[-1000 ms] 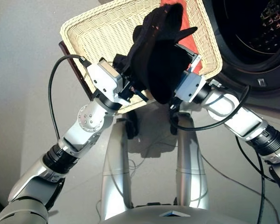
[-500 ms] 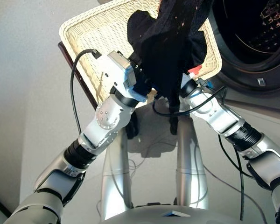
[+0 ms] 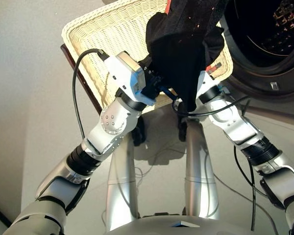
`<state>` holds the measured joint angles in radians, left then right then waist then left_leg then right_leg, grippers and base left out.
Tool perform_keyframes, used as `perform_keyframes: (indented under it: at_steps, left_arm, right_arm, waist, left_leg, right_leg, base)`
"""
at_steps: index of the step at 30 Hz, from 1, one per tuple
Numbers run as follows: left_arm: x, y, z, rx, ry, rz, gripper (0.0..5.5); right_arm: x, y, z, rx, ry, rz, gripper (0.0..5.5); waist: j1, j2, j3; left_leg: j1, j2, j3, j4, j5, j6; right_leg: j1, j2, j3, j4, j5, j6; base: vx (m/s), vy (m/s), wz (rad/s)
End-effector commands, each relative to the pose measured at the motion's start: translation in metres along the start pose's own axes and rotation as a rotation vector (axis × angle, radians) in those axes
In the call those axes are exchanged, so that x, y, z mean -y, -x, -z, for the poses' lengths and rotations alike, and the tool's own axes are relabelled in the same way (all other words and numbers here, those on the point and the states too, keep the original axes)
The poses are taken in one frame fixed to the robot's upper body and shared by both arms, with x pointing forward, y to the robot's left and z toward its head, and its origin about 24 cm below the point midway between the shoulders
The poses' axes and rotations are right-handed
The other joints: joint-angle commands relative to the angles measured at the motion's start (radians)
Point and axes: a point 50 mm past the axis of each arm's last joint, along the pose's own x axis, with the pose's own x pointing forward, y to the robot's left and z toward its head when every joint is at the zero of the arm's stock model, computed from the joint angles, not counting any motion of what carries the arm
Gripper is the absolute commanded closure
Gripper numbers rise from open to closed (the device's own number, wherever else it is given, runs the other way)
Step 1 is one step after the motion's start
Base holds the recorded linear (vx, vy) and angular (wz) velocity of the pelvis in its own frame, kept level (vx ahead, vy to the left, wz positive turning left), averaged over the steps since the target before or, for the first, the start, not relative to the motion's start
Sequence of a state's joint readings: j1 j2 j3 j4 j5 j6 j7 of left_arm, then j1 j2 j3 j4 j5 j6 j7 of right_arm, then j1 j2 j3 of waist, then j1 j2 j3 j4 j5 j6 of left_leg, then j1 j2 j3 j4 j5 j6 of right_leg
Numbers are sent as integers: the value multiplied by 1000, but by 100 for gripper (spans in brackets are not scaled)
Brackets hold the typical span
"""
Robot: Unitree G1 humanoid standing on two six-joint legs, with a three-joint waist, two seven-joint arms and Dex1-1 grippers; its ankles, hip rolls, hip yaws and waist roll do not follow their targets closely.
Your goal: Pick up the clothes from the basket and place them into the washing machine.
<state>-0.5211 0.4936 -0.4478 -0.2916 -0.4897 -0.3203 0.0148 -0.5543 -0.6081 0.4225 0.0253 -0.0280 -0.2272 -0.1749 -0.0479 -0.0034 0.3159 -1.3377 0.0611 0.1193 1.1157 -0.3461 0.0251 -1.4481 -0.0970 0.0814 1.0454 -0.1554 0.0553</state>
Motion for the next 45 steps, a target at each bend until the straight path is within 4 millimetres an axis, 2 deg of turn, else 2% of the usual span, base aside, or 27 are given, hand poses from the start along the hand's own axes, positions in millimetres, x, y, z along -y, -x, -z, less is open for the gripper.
perform_keyframes:
  at_steps: [1,2,3,5,9,12,18,23,27,31,36,37,40,42,44,45]
  left_arm:
    - [-11,15,-45,246,-113,-105,436]
    - [-18,22,-39,205,-141,-151,54]
    - [-25,31,-31,150,-166,-200,0]
    - [-35,44,-22,63,-280,-238,0]
    - [-51,68,3,-102,-339,-341,0]
    - [-54,78,20,-204,-354,-365,0]
    - [-56,92,42,-316,-238,-404,0]
    - [-55,100,50,-367,-216,-419,0]
    - [-56,112,51,-416,-217,-433,0]
    - [-54,125,55,-465,-197,-460,0]
    - [-52,143,62,-531,-156,-486,0]
    - [-51,146,61,-537,-151,-481,0]
    - [-46,159,59,-567,-122,-447,0]
    - [-41,164,57,-584,-109,-409,0]
    - [-36,168,56,-596,-107,-390,0]
    - [-35,169,56,-605,-108,-377,0]
  right_arm:
    - [26,18,8,-24,-107,141,550]
    - [30,21,7,-16,-150,160,550]
    - [34,25,6,-6,-203,174,550]
    - [40,31,5,7,-277,193,550]
    - [46,34,-1,60,-429,206,550]
    - [46,34,-4,87,-532,219,550]
    - [48,29,-10,147,-718,254,550]
    - [56,22,-15,221,-876,332,550]
    - [76,1,-28,306,-894,421,550]
    - [120,-31,-51,465,-937,661,550]
    - [167,-69,-81,523,-838,892,550]
    - [178,-76,-87,512,-772,923,550]
    - [208,-91,-99,406,-425,984,550]
    - [232,-94,-94,274,-146,1033,550]
    - [250,-92,-87,190,-99,1124,550]
    - [258,-90,-82,116,-6,1164,550]
  waist:
    - [8,11,-59]
    - [8,7,-57]
    - [6,4,-56]
    - [7,0,-58]
    - [5,-11,-61]
    - [3,-14,-62]
    - [1,-15,-66]
    - [4,-15,-71]
    - [15,-14,-77]
    - [29,-12,-87]
    - [52,-14,-89]
    - [56,-14,-88]
    - [74,-15,-82]
    - [85,-14,-77]
    - [91,-8,-70]
    - [94,-5,-67]
  left_leg:
    - [-55,11,0,-129,141,22]
    - [-55,11,-1,-129,141,22]
    - [-55,10,-2,-129,141,21]
    - [-56,11,-6,-129,141,20]
    - [-63,12,-11,-119,140,22]
    - [-67,13,-11,-115,139,24]
    - [-67,14,-7,-121,140,26]
    - [-64,12,-4,-123,137,28]
    - [-61,12,-2,-128,134,28]
    - [-59,12,0,-128,130,26]
    - [-60,11,2,-134,127,21]
    - [-60,10,2,-135,127,20]
    - [-61,6,1,-138,130,14]
    - [-65,2,-2,-137,132,11]
    - [-67,1,-5,-137,133,8]
    - [-68,0,-5,-138,135,7]
  right_leg:
    - [31,-3,-25,-82,51,-27]
    - [31,-2,-27,-83,51,-27]
    - [31,-2,-29,-84,52,-27]
    - [32,-1,-30,-87,52,-26]
    - [27,0,-33,-81,53,-25]
    - [21,0,-34,-78,54,-24]
    - [22,0,-35,-85,57,-21]
    - [22,0,-36,-87,54,-21]
    - [22,0,-36,-89,53,-19]
    - [21,1,-34,-87,48,-19]
    - [18,0,-35,-83,40,-19]
    - [18,0,-36,-83,38,-19]
    - [20,-5,-36,-82,34,-18]
    - [19,-10,-40,-79,32,-17]
    - [18,-12,-44,-76,31,-18]
    - [15,-11,-45,-73,30,-19]
  base:
    - [0,0,0]
    - [0,0,0]
    - [0,0,0]
    - [0,0,0]
    - [0,0,0]
    - [0,0,0]
    - [0,0,0]
    - [0,0,0]
    - [0,0,0]
    - [0,0,0]
    - [0,0,0]
    - [0,0,0]
    - [0,0,0]
    - [0,0,0]
    - [0,0,0]
    - [0,0,0]
